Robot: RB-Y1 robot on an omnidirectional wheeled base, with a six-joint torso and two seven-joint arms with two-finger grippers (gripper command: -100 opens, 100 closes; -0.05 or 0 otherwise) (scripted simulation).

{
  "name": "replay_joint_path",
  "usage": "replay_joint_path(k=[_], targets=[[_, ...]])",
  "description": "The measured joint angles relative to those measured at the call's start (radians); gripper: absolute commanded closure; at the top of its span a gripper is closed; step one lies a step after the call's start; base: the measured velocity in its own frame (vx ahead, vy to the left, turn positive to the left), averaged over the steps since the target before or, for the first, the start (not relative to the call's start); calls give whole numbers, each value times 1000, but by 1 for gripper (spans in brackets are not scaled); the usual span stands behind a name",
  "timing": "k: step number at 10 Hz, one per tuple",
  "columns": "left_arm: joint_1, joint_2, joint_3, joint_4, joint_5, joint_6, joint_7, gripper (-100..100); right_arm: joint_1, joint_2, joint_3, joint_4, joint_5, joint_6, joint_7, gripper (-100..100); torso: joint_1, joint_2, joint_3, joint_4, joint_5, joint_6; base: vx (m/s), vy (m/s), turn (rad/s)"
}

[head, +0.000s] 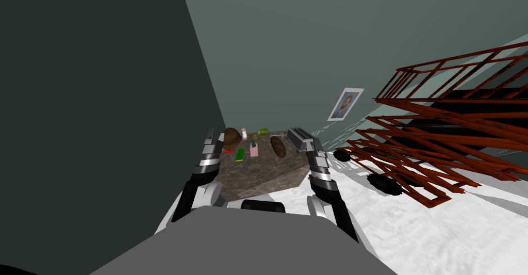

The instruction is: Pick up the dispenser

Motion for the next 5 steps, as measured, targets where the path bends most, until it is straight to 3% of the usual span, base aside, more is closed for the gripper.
replay_joint_path(k=[5], targets=[[-66, 57, 18, 16, 12, 124, 5, -100, 0, 0, 0, 0, 0, 0, 0, 0, -1, 2, 1, 1, 0, 0, -42, -10, -7]])
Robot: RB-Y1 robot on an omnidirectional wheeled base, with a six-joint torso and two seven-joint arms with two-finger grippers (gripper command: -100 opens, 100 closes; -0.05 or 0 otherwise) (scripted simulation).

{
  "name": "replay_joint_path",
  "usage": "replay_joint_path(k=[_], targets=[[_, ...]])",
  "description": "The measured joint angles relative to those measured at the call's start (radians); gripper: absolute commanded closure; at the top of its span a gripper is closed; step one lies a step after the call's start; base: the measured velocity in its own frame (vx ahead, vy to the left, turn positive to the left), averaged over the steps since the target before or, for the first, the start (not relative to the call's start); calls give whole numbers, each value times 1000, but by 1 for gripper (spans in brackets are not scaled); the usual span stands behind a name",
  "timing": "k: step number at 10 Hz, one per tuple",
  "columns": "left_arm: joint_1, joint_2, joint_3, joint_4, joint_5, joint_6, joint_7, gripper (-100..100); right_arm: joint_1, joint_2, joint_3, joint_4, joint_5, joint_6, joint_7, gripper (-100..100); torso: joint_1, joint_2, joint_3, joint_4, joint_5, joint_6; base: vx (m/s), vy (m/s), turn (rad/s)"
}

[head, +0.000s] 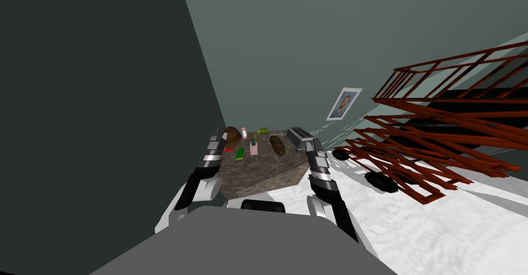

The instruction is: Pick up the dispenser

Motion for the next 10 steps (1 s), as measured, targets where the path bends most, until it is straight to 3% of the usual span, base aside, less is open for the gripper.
replay_joint_path(k=[10], targets=[[-118, 63, 35, 41, 22, 237, 12, -100, 0, 0, 0, 0, 0, 0, 0, 0, 0, 0, 0, 0, 0, 0, -35, -10, -13]])
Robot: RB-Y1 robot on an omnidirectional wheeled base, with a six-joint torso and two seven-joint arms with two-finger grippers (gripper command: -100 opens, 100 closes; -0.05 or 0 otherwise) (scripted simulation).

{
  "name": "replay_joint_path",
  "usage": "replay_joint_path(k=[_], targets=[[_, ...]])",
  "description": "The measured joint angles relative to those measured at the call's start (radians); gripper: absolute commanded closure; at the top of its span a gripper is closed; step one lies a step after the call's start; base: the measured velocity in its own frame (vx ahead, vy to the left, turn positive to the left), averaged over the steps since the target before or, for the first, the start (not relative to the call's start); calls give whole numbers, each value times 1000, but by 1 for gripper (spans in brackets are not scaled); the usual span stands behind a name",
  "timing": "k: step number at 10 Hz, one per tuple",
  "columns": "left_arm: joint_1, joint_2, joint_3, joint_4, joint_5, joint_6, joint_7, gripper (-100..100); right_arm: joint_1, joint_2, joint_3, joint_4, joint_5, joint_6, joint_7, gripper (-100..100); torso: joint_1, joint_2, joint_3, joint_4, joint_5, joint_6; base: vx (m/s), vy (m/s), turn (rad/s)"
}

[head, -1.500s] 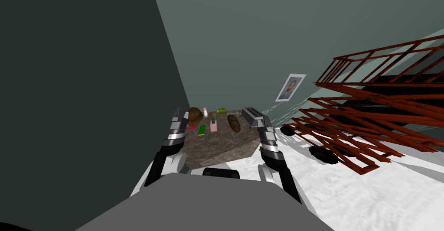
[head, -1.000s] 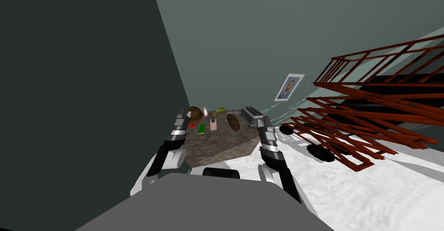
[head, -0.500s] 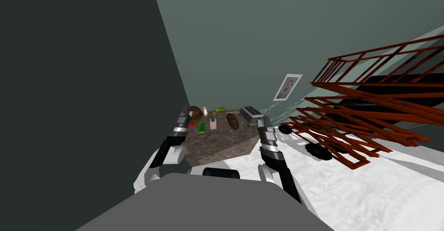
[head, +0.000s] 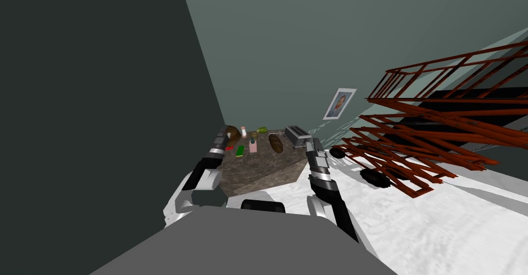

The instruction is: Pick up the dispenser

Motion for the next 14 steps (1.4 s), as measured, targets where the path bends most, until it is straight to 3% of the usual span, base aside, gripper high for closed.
replay_joint_path(k=[14], targets=[[-195, 79, 65, 82, 26, 357, 18, -100, 0, 0, 0, 0, 0, 0, 0, 0, 0, -1, -1, 0, 0, 0, -33, -12, -23]])
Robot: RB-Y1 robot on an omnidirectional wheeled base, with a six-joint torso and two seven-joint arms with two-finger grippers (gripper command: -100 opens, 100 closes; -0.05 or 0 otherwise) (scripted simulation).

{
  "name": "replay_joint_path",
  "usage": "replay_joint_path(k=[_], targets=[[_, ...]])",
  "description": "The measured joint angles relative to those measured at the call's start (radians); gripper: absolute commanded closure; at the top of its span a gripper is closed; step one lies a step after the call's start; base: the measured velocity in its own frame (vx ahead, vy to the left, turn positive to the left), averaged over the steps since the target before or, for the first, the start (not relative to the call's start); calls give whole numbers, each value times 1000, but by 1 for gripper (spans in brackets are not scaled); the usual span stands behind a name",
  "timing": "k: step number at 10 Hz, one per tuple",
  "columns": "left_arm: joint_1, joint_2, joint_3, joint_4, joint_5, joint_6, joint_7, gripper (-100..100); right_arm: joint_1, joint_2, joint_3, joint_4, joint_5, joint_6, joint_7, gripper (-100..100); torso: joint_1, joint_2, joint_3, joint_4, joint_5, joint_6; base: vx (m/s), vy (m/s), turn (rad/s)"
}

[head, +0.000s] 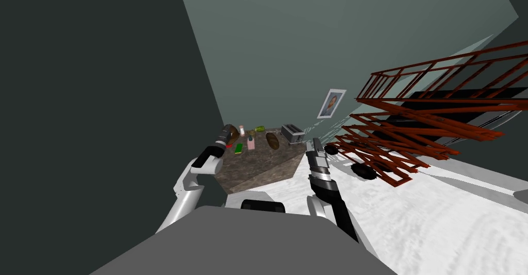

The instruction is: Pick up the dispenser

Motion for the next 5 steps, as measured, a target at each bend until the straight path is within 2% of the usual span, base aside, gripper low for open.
replay_joint_path(k=[5], targets=[[-50, 18, 19, 14, 5, 125, 5, -100, 0, 0, 0, 0, 0, 0, 0, 0, 0, -1, 0, 0, 0, 0, -22, -12, -28]])
